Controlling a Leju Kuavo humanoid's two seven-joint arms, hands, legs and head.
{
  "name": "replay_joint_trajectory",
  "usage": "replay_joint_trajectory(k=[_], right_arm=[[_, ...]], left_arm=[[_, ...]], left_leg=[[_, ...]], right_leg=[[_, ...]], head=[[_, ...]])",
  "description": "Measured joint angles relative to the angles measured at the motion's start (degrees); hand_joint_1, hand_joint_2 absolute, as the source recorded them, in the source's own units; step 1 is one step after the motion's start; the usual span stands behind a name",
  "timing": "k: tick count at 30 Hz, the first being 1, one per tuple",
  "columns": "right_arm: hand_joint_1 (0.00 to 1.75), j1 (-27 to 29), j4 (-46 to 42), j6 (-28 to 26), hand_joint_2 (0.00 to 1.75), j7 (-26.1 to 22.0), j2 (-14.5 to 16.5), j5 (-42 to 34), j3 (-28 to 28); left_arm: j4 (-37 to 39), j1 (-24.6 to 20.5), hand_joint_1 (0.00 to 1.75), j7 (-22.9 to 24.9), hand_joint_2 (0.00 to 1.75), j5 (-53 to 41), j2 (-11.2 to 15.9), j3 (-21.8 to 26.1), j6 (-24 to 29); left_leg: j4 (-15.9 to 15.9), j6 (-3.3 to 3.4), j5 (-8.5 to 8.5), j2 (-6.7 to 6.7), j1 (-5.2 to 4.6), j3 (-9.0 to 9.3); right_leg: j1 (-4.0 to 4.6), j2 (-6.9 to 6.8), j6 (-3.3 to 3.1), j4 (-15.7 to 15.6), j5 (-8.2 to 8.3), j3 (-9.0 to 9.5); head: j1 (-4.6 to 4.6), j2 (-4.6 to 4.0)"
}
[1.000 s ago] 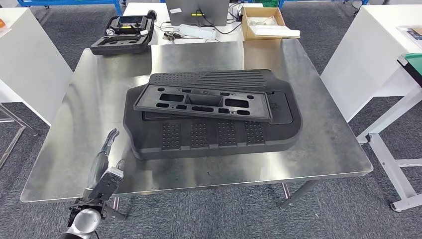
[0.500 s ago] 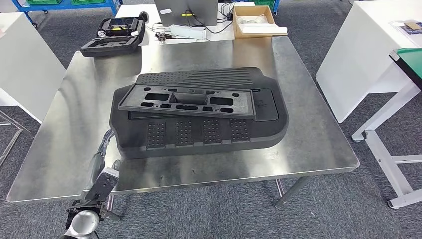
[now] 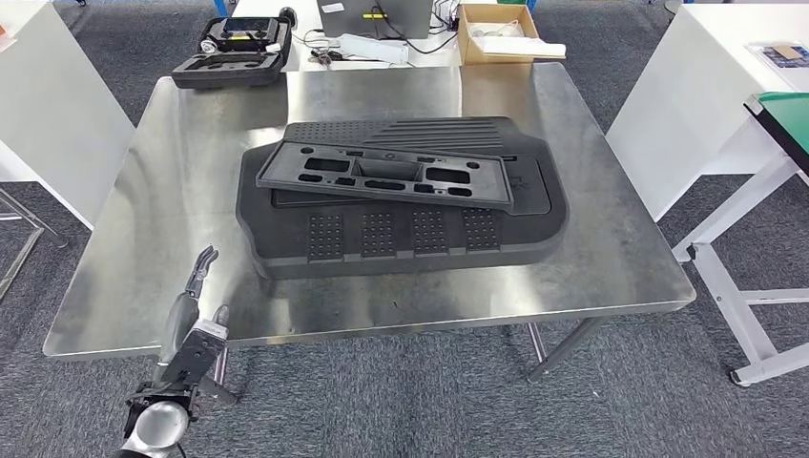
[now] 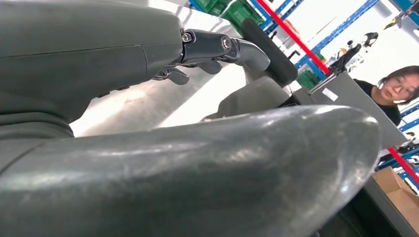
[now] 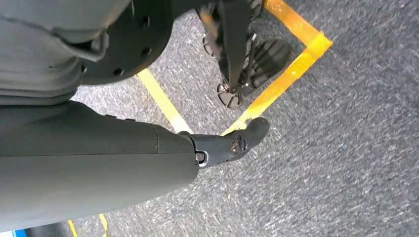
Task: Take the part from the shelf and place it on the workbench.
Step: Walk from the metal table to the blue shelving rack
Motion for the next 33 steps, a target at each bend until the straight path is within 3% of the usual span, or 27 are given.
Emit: replay_joint_trajectory(k=[2, 3, 5, 6, 7, 9, 11, 12, 13, 14, 16, 18, 22, 23, 25, 27, 28, 29, 30, 32, 33], right_arm=[[0.0, -0.2, 0.0, 0.0, 0.0, 0.0, -0.1, 0.0, 0.0], [0.0, -0.2, 0.0, 0.0, 0.0, 0.1, -0.1, 0.0, 0.0], [0.0, -0.3, 0.0, -0.1, 0.0, 0.2, -0.1, 0.1, 0.0], [0.0, -0.3, 0.0, -0.1, 0.0, 0.3, -0.1, 0.1, 0.0], [0.0, -0.3, 0.0, -0.2, 0.0, 0.3, -0.1, 0.1, 0.0], [0.0, -0.3, 0.0, -0.3, 0.0, 0.4, 0.0, 0.2, 0.0], [0.0, -0.2, 0.0, -0.4, 0.0, 0.4, 0.0, 0.2, 0.0], [0.0, -0.2, 0.0, -0.4, 0.0, 0.5, 0.0, 0.2, 0.0], [0.0, -0.1, 0.0, -0.4, 0.0, 0.5, 0.0, 0.2, 0.0], [0.0, -0.1, 0.0, -0.4, 0.0, 0.6, 0.0, 0.2, 0.0], [0.0, 0.0, 0.0, -0.4, 0.0, 0.6, -0.1, 0.3, 0.0], [0.0, -0.1, -0.1, -0.4, 0.0, 0.7, -0.1, 0.3, 0.0], [0.0, 0.0, -0.1, -0.4, 0.0, 0.7, -0.1, 0.4, 0.0], [0.0, 0.0, -0.1, -0.4, 0.0, 0.7, -0.1, 0.4, 0.0], [0.0, 0.0, -0.1, -0.5, 0.0, 0.7, -0.1, 0.4, 0.0], [0.0, 0.0, -0.1, -0.5, 0.0, 0.7, -0.1, 0.4, 0.0], [0.0, 0.0, -0.1, -0.5, 0.0, 0.7, -0.1, 0.4, 0.0], [0.0, 0.0, -0.1, -0.5, 0.0, 0.7, -0.1, 0.4, 0.0], [0.0, 0.0, -0.1, -0.5, 0.0, 0.7, -0.1, 0.4, 0.0], [0.0, -0.2, -0.1, -0.5, 0.0, 0.7, -0.2, 0.5, 0.0], [0.0, -0.3, -0.1, -0.5, 0.0, 0.7, -0.2, 0.5, 0.0]], left_arm=[[-0.1, 0.1, 0.0, 0.0, 0.0, 0.0, 0.0, 0.0, 0.0], [-0.1, 0.2, 0.0, 0.0, 0.0, 0.0, 0.0, 0.1, 0.0], [-0.2, 0.3, 0.0, 0.0, 0.0, 0.1, -0.1, 0.1, 0.0], [-0.2, 0.4, 0.0, 0.0, 0.0, 0.1, -0.1, 0.2, 0.0], [-0.3, 0.5, 0.0, 0.0, 0.0, 0.1, -0.2, 0.3, 0.0], [-0.4, 0.6, 0.0, -0.1, 0.0, 0.1, -0.2, 0.6, 0.0], [-0.4, 0.9, 0.0, -0.1, 0.0, 0.1, -0.2, 0.8, 0.1], [-0.4, 1.1, 0.0, -0.1, 0.0, 0.1, -0.2, 0.8, 0.1], [-0.4, 1.3, 0.0, -0.1, 0.0, 0.1, -0.2, 0.9, 0.1], [-0.4, 1.4, 0.0, -0.1, 0.0, 0.1, -0.2, 0.9, 0.1], [-0.5, 1.4, 0.0, -0.1, 0.0, 0.1, -0.2, 1.0, 0.1], [-0.7, 1.5, 0.0, -0.1, 0.0, 0.1, -0.2, 1.0, 0.1], [-0.8, 1.6, 0.0, -0.1, 0.0, 0.1, -0.3, 1.1, 0.1], [-0.9, 1.6, 0.0, -0.1, 0.0, 0.1, -0.4, 1.1, 0.1], [-1.0, 1.7, 0.0, -0.1, 0.0, 0.2, -0.4, 1.1, 0.2], [-1.0, 1.8, 0.0, -0.1, 0.0, 0.4, -0.4, 1.1, 0.2], [-1.0, 1.9, 0.0, 0.0, 0.0, 0.6, -0.4, 1.1, 0.2], [-1.0, 2.1, 0.0, 0.1, 0.0, 0.8, -0.4, 1.2, 0.2], [-1.0, 2.2, 0.0, 0.2, 0.0, 1.0, -0.4, 1.3, 0.2], [-1.0, 2.4, 0.0, 0.5, 0.0, 1.3, -0.5, 1.5, 0.2], [-0.9, 2.5, 0.0, 0.6, 0.0, 1.5, -0.6, 1.6, 0.2]], left_leg=[[0.0, -0.49, 0.61, -0.02, -0.13, -0.39], [0.0, -0.81, 0.91, -0.02, -0.17, -0.44], [-0.3, -1.58, 1.54, 0.0, -0.21, -0.42], [-0.2, -1.92, 1.56, -0.04, -0.15, -0.59], [0.4, -2.21, 0.74, -0.11, -0.1, -0.97], [4.6, -2.64, -3.38, -0.23, 0.07, -2.65], [11.9, -3.12, -8.18, -0.28, 0.17, -4.91], [14.5, -3.34, -9.25, -0.29, 0.23, -5.45], [15.3, -3.53, -9.2, -0.28, 0.34, -5.03], [13.6, -3.7, -8.15, -0.27, 0.51, -3.38], [6.1, -4.06, -5.73, -0.39, 0.91, 2.02], [1.6, -3.81, -4.58, -0.89, 0.9, 4.86], [1.4, -1.71, -3.55, -1.09, 0.63, 3.29], [1.3, -1.04, -2.97, -0.99, 0.63, 2.64], [1.3, -0.21, -1.8, -0.8, 0.51, 1.16], [1.3, -0.03, -0.7, -0.6, 0.29, -0.38], [1.3, -0.04, -0.16, -0.5, 0.18, -1.09], [1.3, -0.09, 0.36, -0.43, 0.09, -1.74], [1.3, -0.19, 0.9, -0.39, 0.01, -2.36], [1.3, -0.53, 1.9, -0.39, -0.14, -3.32], [1.3, -0.81, 2.39, -0.36, -0.18, -3.52]], right_leg=[[0.28, -0.03, -0.15, -8.2, 1.49, 5.76], [0.46, -0.03, -0.4, -10.3, 1.85, 7.07], [0.62, -0.01, -0.96, -11.0, 2.39, 6.85], [0.31, -0.05, -1.39, -11.2, 2.62, 6.67], [0.02, -0.11, -1.95, -11.3, 3.02, 6.42], [-0.47, -0.3, -2.99, -11.5, 3.98, 5.9], [-0.34, -0.39, -3.28, -11.4, 4.74, 4.9], [-0.31, -0.41, -3.18, -11.4, 5.07, 4.38], [-0.33, -0.42, -3.01, -11.2, 5.36, 3.88], [-0.4, -0.42, -2.82, -11.0, 5.6, 3.41], [-0.51, -0.39, -2.39, -10.2, 5.89, 2.5], [-0.33, -0.32, -1.88, -9.5, 6.18, 1.85], [-0.22, -0.11, -0.36, -8.9, 6.64, 0.39], [-0.24, -0.1, -0.44, -7.5, 5.44, -0.5], [-0.25, -0.14, -1.16, -1.1, 0.91, -3.21], [-0.23, -0.15, -1.3, 6.6, -2.81, -5.35], [-0.21, -0.15, -1.01, 8.3, -3.24, -5.27], [-0.17, -0.15, -0.63, 7.8, -2.73, -4.07], [-0.1, -0.15, -0.32, 5.0, -1.65, -1.7], [0.29, -0.2, -0.62, -4.2, -0.34, 4.94], [0.54, -0.26, -0.94, -7.7, -0.1, 7.37]], head=[[-0.09, 0.0], [-0.12, 0.0], [-0.2, 0.0], [-0.16, 0.0], [-0.21, 0.0], [-0.36, 0.0], [-0.47, 0.0], [-0.48, 0.0], [-0.49, 0.0], [-0.48, 0.0], [-0.52, 0.0], [-0.49, 0.0], [-0.32, 0.0], [-0.22, 0.0], [-0.1, 0.0], [-0.05, 0.0], [-0.05, 0.0], [-0.04, 0.0], [-0.04, 0.0], [-0.04, 0.0], [-0.08, 0.0]])
